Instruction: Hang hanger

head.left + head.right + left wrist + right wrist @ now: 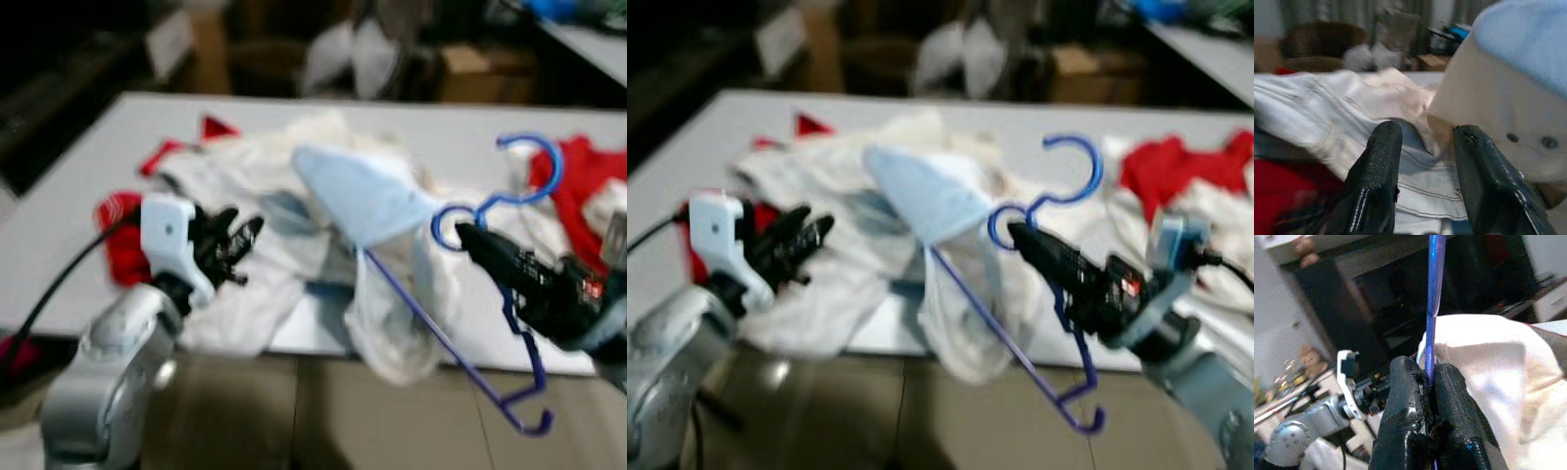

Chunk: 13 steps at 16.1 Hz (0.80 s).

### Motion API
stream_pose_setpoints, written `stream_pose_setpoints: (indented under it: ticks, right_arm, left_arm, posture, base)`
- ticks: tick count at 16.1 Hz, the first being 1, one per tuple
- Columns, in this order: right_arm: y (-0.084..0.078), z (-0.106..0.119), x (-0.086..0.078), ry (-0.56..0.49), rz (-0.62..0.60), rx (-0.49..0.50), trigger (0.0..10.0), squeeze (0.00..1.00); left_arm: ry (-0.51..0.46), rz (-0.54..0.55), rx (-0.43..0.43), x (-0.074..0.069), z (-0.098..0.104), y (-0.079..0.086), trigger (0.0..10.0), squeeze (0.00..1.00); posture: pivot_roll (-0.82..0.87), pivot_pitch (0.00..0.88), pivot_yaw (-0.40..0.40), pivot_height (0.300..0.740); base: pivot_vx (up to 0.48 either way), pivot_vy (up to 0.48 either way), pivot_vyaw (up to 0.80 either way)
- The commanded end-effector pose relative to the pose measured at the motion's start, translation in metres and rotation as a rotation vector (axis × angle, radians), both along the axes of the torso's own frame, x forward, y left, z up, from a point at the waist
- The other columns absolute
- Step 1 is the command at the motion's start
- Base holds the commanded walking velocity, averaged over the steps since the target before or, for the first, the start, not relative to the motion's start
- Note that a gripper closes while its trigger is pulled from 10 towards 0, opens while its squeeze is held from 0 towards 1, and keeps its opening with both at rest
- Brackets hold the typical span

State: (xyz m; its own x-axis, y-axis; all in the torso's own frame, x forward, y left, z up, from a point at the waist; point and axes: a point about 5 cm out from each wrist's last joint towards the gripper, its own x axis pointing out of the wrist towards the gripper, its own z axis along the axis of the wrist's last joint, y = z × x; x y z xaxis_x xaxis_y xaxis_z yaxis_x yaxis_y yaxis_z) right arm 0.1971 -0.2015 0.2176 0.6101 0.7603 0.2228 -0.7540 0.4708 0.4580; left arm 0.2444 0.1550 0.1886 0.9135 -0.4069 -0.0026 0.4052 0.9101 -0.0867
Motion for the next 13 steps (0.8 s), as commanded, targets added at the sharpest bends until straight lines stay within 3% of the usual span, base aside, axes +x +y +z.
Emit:
stream_pose_setpoints:
  ticks: [1, 5, 13]
  right_arm:
    - [0.004, 0.003, 0.000, -0.026, 0.009, -0.012, 10.0, 0.00]
    - [0.009, 0.000, -0.007, -0.023, 0.044, -0.014, 10.0, 0.00]
    - [0.004, -0.004, -0.010, -0.011, 0.034, -0.039, 10.0, 0.00]
  left_arm:
    - [-0.012, 0.009, 0.005, -0.002, 0.000, -0.002, 10.0, 0.00]
    - [-0.038, 0.015, 0.070, -0.005, -0.001, -0.003, 10.0, 0.00]
    - [-0.042, -0.009, 0.075, -0.007, -0.004, -0.013, 10.0, 0.00]
  posture:
    - [-0.12, 0.000, 0.048, 0.740]
    - [-0.12, 0.000, 0.044, 0.740]
    - [-0.13, 0.000, 0.051, 0.740]
  base:
    - [0.000, 0.000, 0.80]
    - [0.000, 0.000, 0.80]
    - [0.000, -0.480, 0.80]
